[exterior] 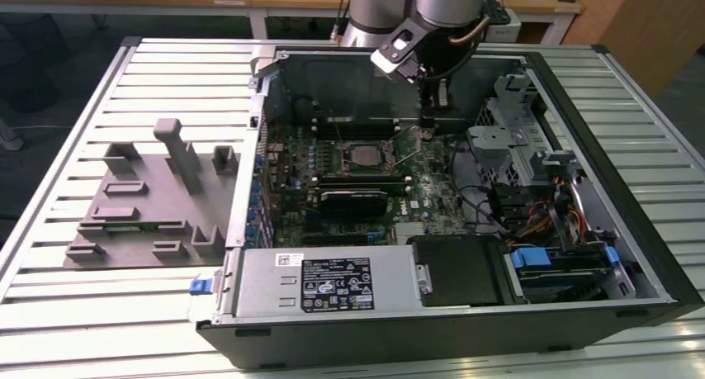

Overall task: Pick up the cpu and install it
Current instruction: 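Close the cpu cover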

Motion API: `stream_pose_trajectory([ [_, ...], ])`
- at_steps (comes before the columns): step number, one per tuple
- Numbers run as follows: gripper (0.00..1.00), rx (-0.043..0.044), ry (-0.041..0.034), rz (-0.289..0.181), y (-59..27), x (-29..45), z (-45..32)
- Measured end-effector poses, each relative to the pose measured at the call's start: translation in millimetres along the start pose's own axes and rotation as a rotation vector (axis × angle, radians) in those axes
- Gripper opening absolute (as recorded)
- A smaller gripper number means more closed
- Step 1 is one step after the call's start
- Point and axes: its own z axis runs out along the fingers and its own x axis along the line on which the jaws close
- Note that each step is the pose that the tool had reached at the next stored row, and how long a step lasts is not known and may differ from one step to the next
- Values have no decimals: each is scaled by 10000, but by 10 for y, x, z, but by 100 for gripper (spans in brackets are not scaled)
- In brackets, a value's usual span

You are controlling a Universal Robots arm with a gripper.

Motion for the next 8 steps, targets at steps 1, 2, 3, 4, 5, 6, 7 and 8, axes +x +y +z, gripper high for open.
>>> stream_pose_trajectory([
  [1,11,5,-2,0,10,0,9],
  [2,11,11,-4,-1,19,1,19],
  [3,11,18,-8,-1,27,1,28],
  [4,11,24,-14,-2,36,2,37],
  [5,11,30,-21,-3,45,2,45],
  [6,11,35,-28,-3,54,2,53],
  [7,11,41,-35,-3,63,3,61],
  [8,11,46,-43,-3,74,3,69],
])
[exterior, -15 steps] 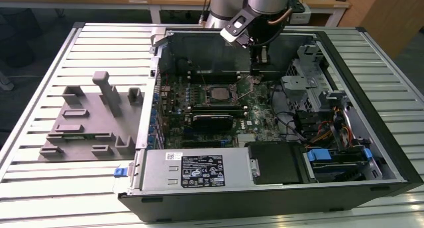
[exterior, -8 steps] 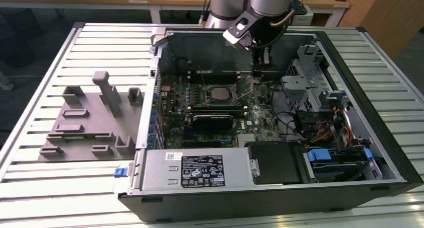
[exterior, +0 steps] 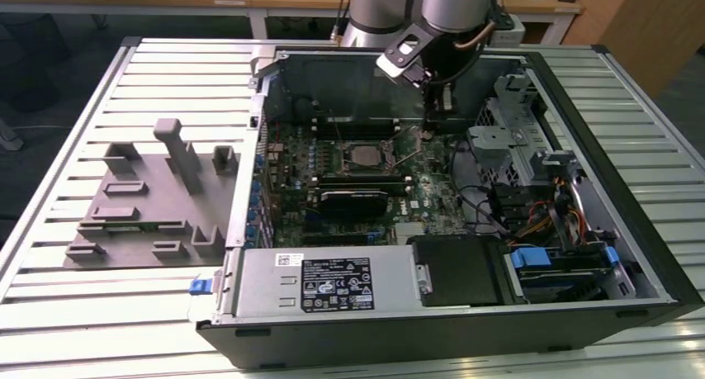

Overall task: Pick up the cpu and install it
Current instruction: 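Close the cpu cover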

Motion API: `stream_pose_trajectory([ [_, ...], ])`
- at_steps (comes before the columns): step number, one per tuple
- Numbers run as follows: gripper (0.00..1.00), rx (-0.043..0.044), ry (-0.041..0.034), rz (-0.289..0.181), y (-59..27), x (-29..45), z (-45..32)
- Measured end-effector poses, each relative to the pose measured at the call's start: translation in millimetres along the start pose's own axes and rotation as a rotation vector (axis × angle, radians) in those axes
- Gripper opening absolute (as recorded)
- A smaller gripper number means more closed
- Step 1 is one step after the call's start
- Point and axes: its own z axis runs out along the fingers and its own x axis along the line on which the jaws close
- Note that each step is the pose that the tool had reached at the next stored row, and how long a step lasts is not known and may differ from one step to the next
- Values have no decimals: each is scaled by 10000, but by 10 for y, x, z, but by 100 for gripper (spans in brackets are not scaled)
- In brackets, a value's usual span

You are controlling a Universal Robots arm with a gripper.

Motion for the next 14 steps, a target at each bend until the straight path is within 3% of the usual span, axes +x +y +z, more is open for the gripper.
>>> stream_pose_trajectory([
  [8,11,56,-69,-5,58,3,71],
  [14,11,154,-92,-8,60,4,148],
])
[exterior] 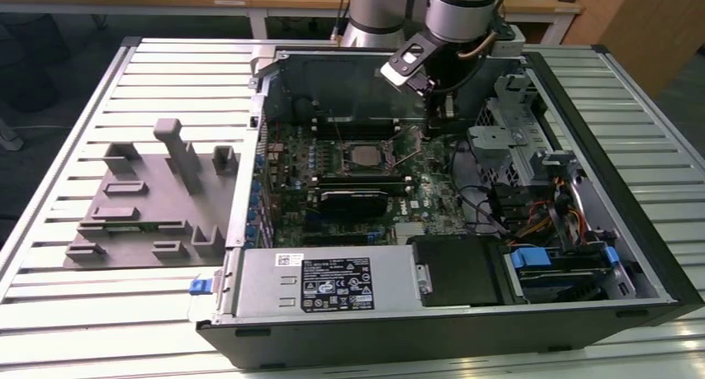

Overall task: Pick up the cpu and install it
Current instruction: 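Close the cpu cover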

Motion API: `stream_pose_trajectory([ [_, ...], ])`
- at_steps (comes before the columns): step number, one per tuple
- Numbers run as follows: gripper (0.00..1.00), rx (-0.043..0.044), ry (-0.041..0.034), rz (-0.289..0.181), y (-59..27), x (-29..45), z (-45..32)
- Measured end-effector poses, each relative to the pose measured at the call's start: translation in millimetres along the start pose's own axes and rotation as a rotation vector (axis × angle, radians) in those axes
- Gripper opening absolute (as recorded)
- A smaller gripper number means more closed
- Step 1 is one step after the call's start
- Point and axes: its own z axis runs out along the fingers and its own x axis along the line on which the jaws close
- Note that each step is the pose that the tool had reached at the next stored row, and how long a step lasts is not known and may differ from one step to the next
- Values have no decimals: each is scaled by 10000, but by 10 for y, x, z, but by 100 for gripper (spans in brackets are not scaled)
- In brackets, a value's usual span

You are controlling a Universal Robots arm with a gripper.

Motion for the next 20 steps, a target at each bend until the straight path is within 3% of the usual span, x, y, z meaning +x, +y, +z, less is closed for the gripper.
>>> stream_pose_trajectory([
  [4,11,68,-7,0,-2,1,47],
  [12,11,74,-8,-2,-15,1,61],
  [20,11,74,-8,-2,-154,-4,55],
])
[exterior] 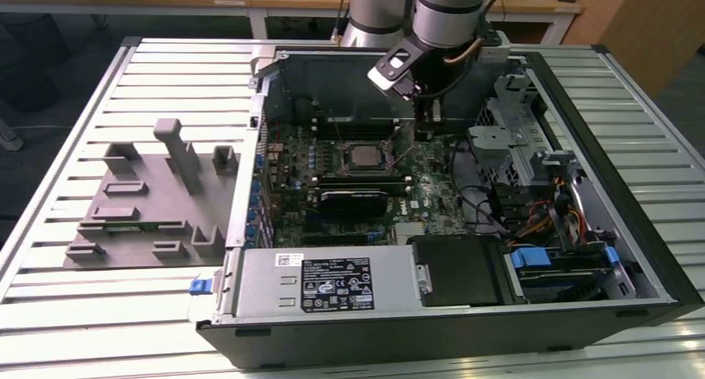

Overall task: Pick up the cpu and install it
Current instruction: 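Close the cpu cover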

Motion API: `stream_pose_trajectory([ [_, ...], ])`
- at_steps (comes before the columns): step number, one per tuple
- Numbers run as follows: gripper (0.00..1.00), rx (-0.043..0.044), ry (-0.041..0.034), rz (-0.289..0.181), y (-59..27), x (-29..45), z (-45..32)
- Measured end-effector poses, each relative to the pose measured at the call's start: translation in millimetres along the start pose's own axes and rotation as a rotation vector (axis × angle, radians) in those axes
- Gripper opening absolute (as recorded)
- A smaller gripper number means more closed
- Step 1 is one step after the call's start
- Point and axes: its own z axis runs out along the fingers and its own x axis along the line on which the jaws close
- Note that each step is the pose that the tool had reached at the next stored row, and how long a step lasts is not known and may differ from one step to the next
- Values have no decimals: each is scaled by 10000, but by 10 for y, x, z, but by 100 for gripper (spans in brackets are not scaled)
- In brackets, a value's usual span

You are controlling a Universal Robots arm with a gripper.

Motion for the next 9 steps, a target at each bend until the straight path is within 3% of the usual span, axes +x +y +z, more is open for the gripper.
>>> stream_pose_trajectory([
  [9,11,0,-1,2,-195,-7,-7],
])
